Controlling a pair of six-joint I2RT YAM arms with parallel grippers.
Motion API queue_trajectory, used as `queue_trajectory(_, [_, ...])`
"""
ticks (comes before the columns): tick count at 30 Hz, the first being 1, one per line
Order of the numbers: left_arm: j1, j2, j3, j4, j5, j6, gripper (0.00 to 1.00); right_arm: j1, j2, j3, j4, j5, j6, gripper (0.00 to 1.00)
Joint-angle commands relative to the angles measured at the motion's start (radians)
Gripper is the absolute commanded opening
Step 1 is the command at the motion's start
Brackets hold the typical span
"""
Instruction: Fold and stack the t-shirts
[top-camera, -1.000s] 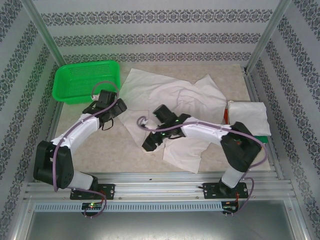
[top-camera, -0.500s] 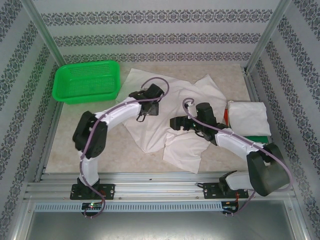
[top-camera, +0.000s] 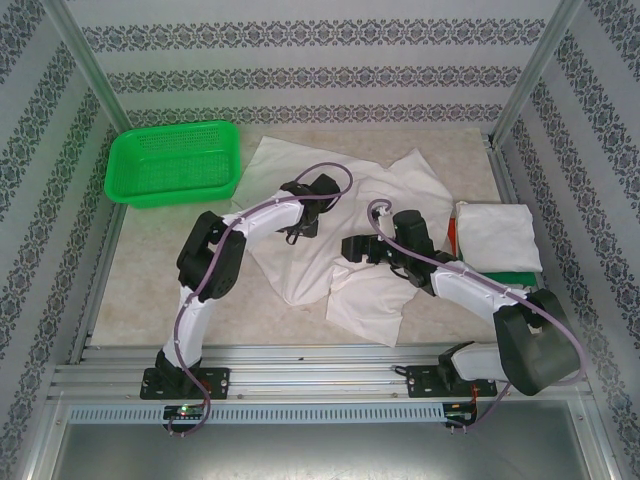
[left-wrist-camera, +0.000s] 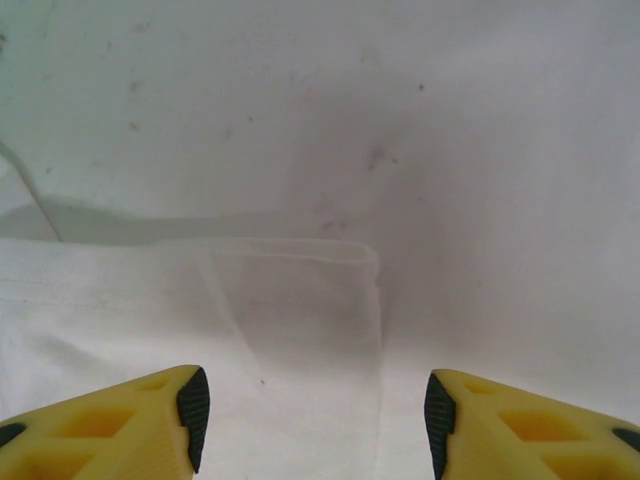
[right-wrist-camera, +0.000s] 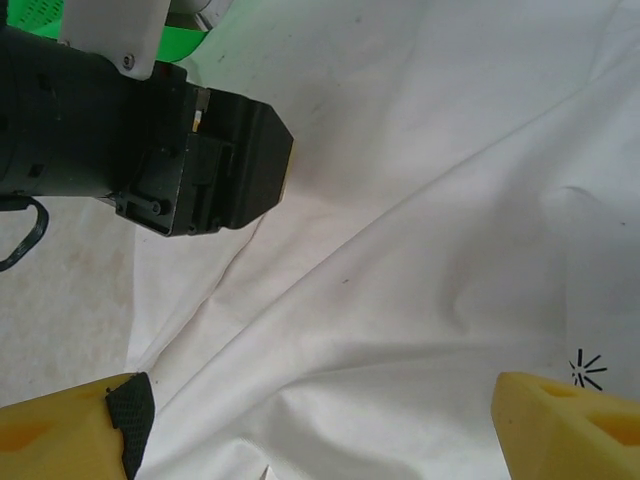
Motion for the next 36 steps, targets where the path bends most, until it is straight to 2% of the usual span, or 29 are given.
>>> queue_trajectory(1, [0.018, 0.036, 0.026, -0.012, 0.006, -0.012, 0.54, 0.01, -0.001, -0.008, 0.045, 0.008, 0.009, 0.88])
queue_trajectory(10, [0.035, 0.059, 0.015, 0.025, 0.041, -0.027, 0.49, 0.038, 0.023, 0.001, 0.048, 0.013, 0.009, 0.88])
queue_trajectory(15, [0.041, 0.065, 0.004, 0.036, 0.051, -0.033, 0.41, 0.053, 0.039, 0.009, 0.051, 0.019, 0.01, 0.88])
queue_trajectory(20, [0.047, 0.059, -0.009, 0.038, 0.051, -0.039, 0.18, 0.059, 0.056, 0.019, 0.054, 0.019, 0.012, 0.89])
queue_trajectory(23, [0.047, 0.024, -0.031, 0.048, 0.043, -0.044, 0.07, 0.06, 0.061, 0.024, 0.053, 0.025, 0.011, 0.88])
queue_trajectory(26, [0.047, -0.037, -0.062, 0.061, 0.036, -0.047, 0.01, 0.06, 0.06, 0.021, 0.051, 0.05, 0.022, 0.89])
queue_trajectory(31, [0.047, -0.194, -0.16, 0.096, -0.03, -0.059, 0.0, 0.062, -0.029, -0.022, -0.015, 0.22, 0.091, 0.87])
queue_trajectory(36, [0.059, -0.395, -0.348, 0.156, -0.091, -0.107, 0.0, 0.06, -0.196, -0.046, -0.291, 0.511, 0.137, 0.86])
